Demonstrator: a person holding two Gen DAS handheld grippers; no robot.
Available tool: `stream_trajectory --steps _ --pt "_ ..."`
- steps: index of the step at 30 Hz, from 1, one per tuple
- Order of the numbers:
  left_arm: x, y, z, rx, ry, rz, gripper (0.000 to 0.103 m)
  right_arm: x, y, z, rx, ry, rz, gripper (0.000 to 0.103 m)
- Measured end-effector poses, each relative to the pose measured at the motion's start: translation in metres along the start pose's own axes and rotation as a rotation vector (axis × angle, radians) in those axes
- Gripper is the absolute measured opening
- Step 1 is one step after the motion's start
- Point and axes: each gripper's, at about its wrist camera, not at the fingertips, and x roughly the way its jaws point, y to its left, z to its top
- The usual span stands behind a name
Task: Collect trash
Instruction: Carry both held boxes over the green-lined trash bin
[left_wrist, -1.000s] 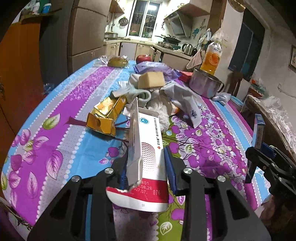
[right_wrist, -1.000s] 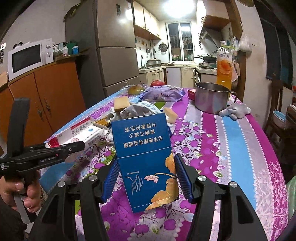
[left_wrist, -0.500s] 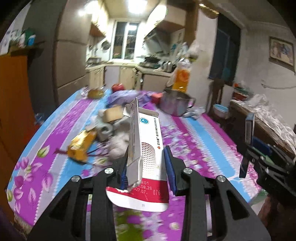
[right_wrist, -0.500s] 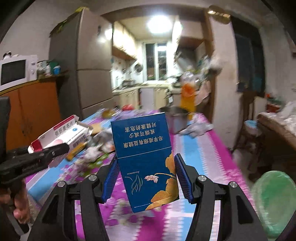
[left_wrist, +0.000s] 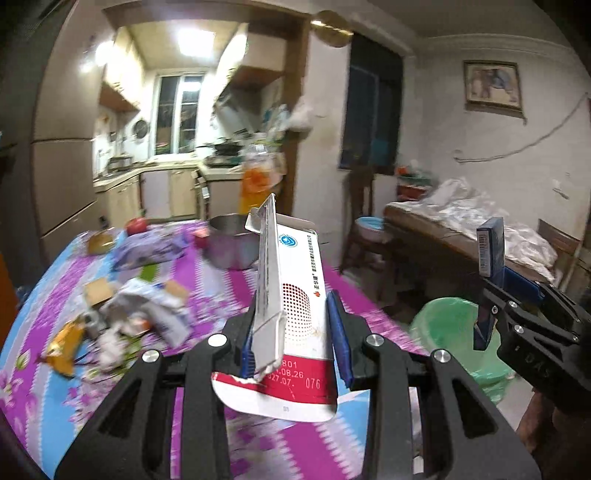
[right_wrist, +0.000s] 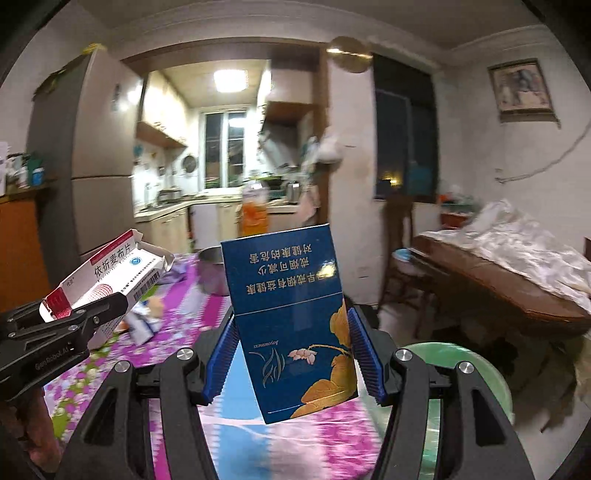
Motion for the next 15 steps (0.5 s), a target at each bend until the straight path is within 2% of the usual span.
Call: stream_trajectory --steps 8,15 --pt "0.028 -0.069 0.012 0.049 -0.013 -0.135 0.033 -0.008 -0.099 0.012 0.065 -0.006 -0.17 0.06" --pt "0.054 -0.12 0.016 0.087 0.014 -0.229 0.033 -0.003 -0.188 0.006 0.118 0.037 -0.287 0.06"
